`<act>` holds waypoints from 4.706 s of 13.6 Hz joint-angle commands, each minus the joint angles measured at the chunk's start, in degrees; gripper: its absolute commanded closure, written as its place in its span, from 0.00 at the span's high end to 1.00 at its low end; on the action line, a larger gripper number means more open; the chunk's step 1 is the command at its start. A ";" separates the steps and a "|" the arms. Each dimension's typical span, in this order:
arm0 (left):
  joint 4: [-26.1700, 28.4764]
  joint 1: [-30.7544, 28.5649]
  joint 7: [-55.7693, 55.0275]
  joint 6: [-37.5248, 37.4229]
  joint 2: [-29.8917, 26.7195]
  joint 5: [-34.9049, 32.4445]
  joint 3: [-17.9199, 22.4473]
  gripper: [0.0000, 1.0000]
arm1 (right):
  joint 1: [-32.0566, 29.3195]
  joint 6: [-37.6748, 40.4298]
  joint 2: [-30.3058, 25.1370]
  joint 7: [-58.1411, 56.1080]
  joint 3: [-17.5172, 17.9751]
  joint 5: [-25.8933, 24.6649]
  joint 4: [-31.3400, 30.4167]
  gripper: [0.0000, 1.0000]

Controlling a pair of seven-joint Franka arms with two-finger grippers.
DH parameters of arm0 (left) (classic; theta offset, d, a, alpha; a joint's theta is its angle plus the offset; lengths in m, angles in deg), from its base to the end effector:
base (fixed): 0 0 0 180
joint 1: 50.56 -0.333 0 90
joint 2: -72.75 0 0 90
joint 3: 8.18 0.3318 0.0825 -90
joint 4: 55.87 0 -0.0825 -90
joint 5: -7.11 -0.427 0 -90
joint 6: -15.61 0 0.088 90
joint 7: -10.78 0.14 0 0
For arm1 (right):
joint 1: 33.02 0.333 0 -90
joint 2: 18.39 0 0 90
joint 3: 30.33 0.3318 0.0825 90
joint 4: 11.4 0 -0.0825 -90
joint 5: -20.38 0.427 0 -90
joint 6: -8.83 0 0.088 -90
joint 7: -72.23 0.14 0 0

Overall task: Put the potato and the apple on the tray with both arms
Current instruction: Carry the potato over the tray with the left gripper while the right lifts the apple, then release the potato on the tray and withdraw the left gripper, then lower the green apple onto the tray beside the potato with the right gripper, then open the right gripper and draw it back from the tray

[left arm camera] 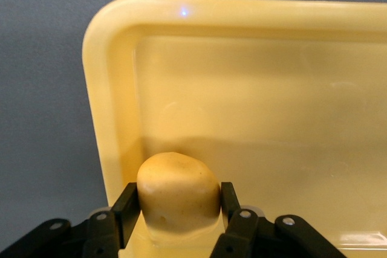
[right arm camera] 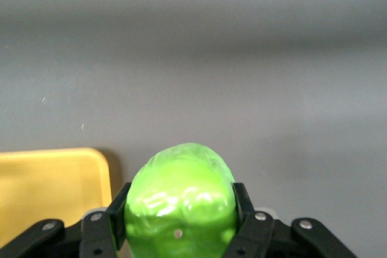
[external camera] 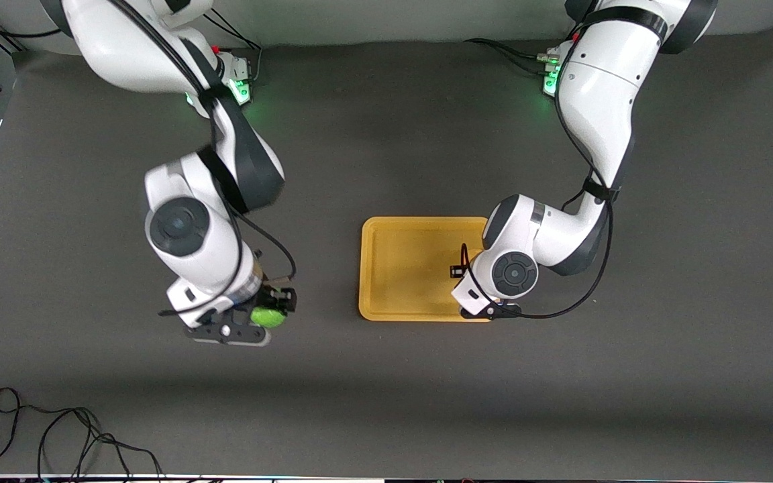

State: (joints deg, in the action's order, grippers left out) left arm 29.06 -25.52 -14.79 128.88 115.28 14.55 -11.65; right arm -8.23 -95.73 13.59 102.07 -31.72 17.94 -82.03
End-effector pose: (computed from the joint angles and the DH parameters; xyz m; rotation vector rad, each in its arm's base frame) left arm 0.6346 -0.3529 0.1721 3.0827 0.0397 -0.4503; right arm 0.7099 0.3063 0.4214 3.1035 -0.1530 0.0852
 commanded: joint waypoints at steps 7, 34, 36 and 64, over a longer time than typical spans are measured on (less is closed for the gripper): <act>-0.55 -0.34 -1.06 -2.34 -2.62 -3.21 0.92 1.00 | 2.63 9.72 -9.38 1.62 0.42 2.61 -4.25 0.50; 25.09 -26.53 32.78 -13.88 -53.95 -6.03 1.18 1.00 | 24.69 -15.22 16.80 34.85 -0.19 -5.12 2.61 0.50; 25.64 -26.53 32.60 -14.13 -54.66 -6.11 1.18 1.00 | 24.43 -18.13 19.08 34.85 -0.19 -5.12 2.60 0.50; 25.64 -26.44 33.13 -13.78 -54.14 -10.60 1.09 1.00 | 0.21 12.71 -24.21 -6.94 -1.69 1.82 -15.30 1.00</act>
State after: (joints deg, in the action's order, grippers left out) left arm 53.77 -52.19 18.63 114.42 62.24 4.84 -10.63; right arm -2.73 -81.86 -2.85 103.75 -33.82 18.18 -87.96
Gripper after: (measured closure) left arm 0.000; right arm 0.000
